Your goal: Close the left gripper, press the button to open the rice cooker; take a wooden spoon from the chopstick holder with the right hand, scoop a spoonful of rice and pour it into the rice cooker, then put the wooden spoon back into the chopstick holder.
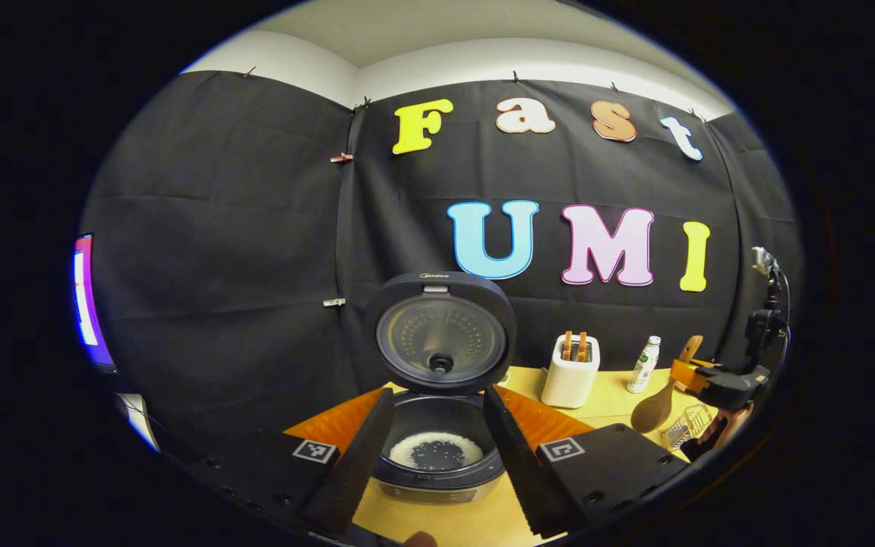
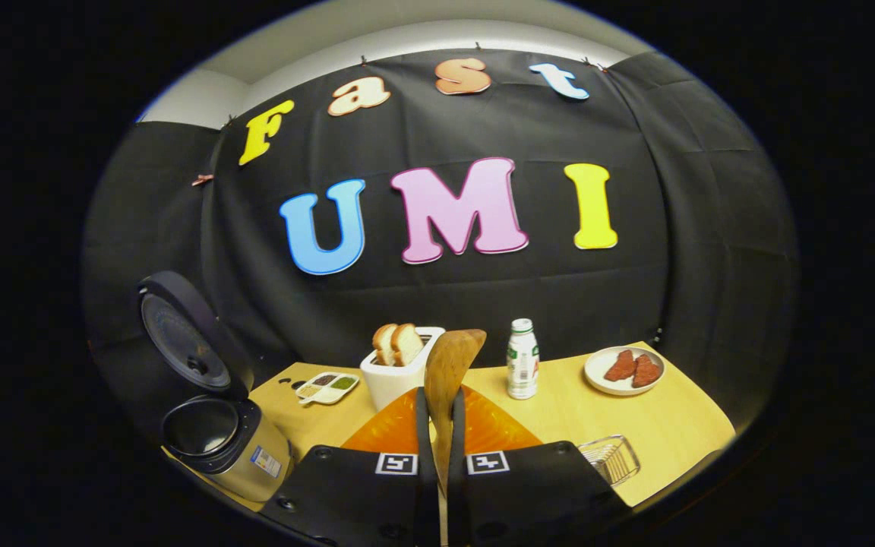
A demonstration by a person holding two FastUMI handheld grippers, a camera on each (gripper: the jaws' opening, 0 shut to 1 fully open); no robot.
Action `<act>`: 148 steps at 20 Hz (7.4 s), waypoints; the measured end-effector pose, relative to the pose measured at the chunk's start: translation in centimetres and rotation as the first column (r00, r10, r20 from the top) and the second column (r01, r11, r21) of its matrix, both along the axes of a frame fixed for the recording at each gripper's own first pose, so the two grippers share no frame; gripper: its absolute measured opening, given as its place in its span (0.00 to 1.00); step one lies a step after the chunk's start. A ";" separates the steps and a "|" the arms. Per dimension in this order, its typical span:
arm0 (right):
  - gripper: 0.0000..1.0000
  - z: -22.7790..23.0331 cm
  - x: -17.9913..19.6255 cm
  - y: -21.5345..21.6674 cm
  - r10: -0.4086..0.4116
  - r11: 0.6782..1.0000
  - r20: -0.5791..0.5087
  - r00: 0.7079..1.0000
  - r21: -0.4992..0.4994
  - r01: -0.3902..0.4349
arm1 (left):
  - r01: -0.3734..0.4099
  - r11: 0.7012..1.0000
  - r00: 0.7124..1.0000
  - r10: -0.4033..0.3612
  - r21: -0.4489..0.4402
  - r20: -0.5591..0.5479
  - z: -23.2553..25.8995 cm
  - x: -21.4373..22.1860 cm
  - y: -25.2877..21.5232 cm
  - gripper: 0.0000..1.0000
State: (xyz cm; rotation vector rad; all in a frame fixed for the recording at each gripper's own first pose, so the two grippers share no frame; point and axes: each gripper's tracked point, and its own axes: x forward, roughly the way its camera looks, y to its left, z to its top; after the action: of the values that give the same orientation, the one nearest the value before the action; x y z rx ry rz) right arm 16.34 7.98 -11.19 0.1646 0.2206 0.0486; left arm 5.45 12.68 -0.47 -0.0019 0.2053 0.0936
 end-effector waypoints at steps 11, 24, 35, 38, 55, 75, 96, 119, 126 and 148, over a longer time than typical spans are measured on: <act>0.09 -8.0 -2.0 7.9 0.043 0.998 -0.181 0.983 0.045 -0.035 | -0.012 1.000 0.999 0.012 0.003 -0.037 -1.6 0.9 4.6 0.82; 0.09 -8.3 -4.0 6.1 -0.031 0.867 -0.349 0.937 0.457 0.200 | 0.007 0.999 0.998 -0.010 -0.053 -0.059 -2.5 1.4 5.0 0.82; 0.09 -5.0 -2.9 2.2 -0.106 0.752 -0.285 0.953 0.603 0.265 | -0.027 0.994 0.999 0.024 -0.107 -0.029 -0.6 0.8 5.5 0.84; 0.08 -3.6 -2.9 2.7 -0.091 0.751 -0.268 0.959 0.614 0.243 | -0.027 0.995 0.999 0.025 -0.096 -0.022 -0.4 0.5 5.5 0.84; 0.09 5.5 -2.1 23.3 0.320 0.836 -0.093 0.943 0.496 -0.235 | -0.100 0.992 0.995 0.100 -0.082 -0.007 -0.7 -1.1 9.8 0.84; 0.09 6.7 -5.7 27.9 0.484 0.864 0.030 0.874 0.144 -0.483 | -0.083 0.989 0.997 0.083 -0.126 -0.011 -1.0 -1.3 8.6 0.84; 0.09 7.1 -2.0 3.5 0.148 0.967 -0.021 0.989 0.213 -0.141 | 0.041 0.993 0.999 -0.041 -0.115 -0.004 1.1 -0.7 -4.8 0.84; 0.08 8.5 -2.5 -6.2 0.168 0.981 0.099 0.981 -0.114 -0.157 | 0.112 0.982 0.994 -0.112 -0.150 0.009 1.0 0.8 -15.0 0.84; 0.08 6.2 -2.7 -14.6 0.056 0.988 0.055 0.997 -0.145 -0.048 | 0.069 0.988 0.997 -0.063 -0.138 0.050 1.7 1.3 -17.2 0.84; 0.38 -1.8 -4.4 -21.6 -0.202 0.975 -0.193 0.960 -0.127 0.179 | 0.085 0.990 0.996 -0.080 -0.114 0.049 1.9 0.5 -18.1 0.84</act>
State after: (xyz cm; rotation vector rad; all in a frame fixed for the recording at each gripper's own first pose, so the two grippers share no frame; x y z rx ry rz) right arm 11.95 -13.66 -13.01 0.0814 0.4116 -0.1735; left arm 5.91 -5.38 1.44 -0.1115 0.1664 -0.0012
